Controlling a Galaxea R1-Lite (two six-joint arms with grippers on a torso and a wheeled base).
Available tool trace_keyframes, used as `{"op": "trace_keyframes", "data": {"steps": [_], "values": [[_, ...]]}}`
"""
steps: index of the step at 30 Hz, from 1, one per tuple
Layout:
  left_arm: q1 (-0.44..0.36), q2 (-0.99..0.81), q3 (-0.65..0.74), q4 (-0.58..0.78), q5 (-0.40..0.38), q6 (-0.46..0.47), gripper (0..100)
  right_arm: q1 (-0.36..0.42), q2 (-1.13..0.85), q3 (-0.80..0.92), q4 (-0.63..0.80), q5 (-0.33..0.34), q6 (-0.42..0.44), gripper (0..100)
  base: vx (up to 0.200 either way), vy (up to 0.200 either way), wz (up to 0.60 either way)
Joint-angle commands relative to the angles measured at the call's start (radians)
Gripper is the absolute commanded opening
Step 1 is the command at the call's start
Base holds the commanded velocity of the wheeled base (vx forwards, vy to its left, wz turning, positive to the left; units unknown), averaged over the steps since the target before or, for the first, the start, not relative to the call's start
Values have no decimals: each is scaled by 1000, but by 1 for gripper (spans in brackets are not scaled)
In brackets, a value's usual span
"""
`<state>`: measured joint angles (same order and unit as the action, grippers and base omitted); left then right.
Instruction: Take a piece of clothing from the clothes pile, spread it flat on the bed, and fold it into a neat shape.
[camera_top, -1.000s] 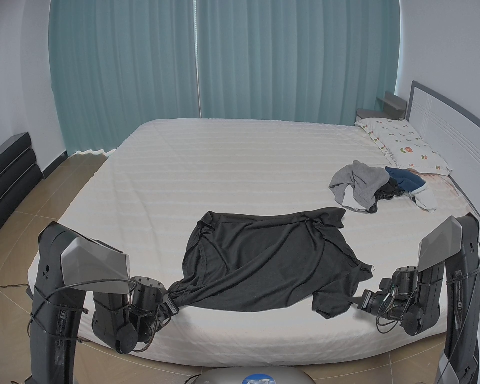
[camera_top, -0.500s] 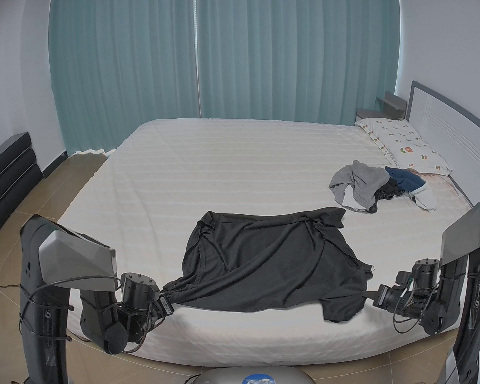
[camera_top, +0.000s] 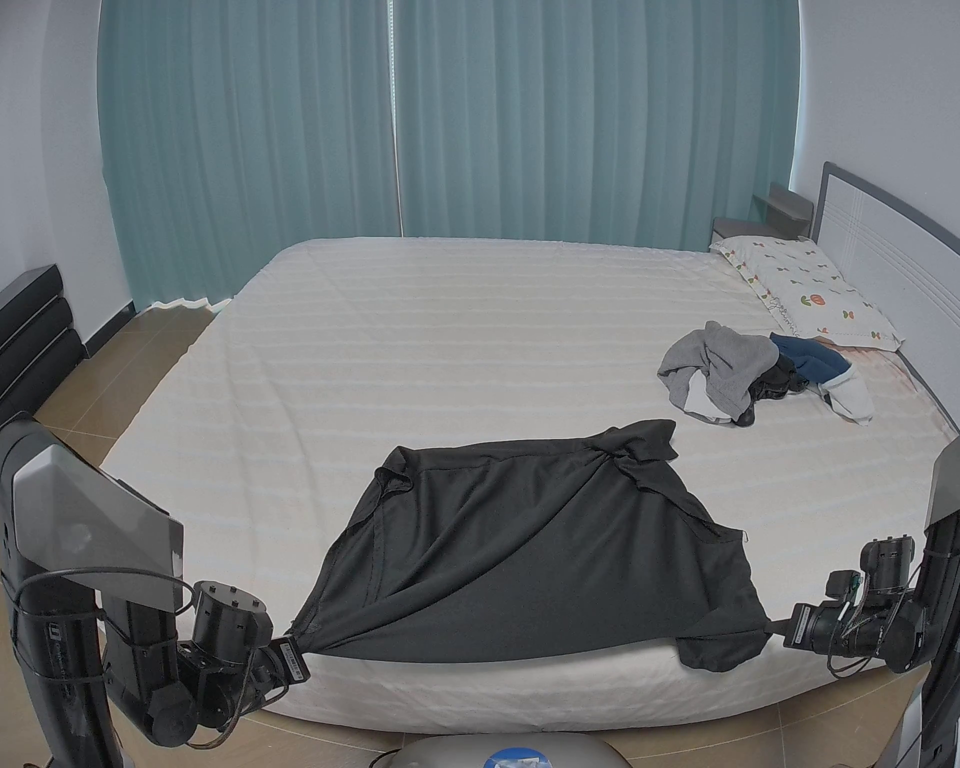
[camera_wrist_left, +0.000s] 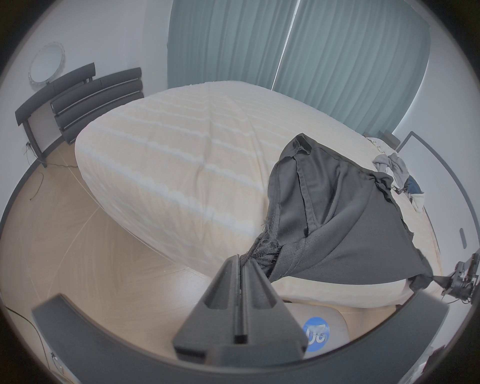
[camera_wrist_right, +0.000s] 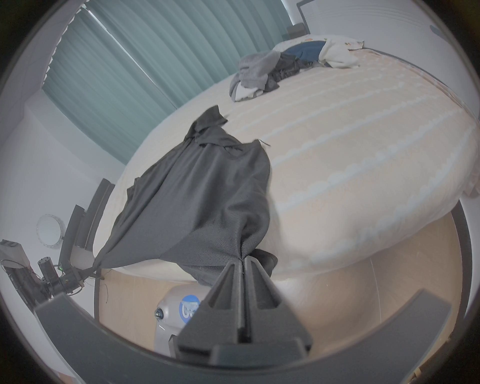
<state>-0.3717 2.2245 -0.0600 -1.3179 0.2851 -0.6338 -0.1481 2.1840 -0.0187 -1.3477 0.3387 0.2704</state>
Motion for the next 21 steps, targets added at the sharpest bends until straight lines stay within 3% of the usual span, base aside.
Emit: {"op": "trace_keyframes", "data": {"steps": [1,9,10,12,13,18,21], "values": [[-9,66,23,-32,-27,-18,0,-11,-4,19,39,5,-31,0,0,0,0],[-9,195,52,-199,-21,-18,0,35,83,19,-27,-6,-36,0,0,0,0],[-10,202,52,-204,-21,-20,100,36,99,19,-42,-6,-37,0,0,0,0],[-10,204,51,-208,-21,-24,100,38,132,19,-85,-7,-34,0,0,0,0],[-10,199,52,-215,-21,-30,100,38,143,19,-108,-7,-28,100,0,0,0],[-10,181,55,-250,-21,-41,100,28,132,19,-183,-4,-20,100,0,0,0],[-10,126,48,-250,-21,-47,100,30,82,6,-223,-6,29,100,0,0,0]]}}
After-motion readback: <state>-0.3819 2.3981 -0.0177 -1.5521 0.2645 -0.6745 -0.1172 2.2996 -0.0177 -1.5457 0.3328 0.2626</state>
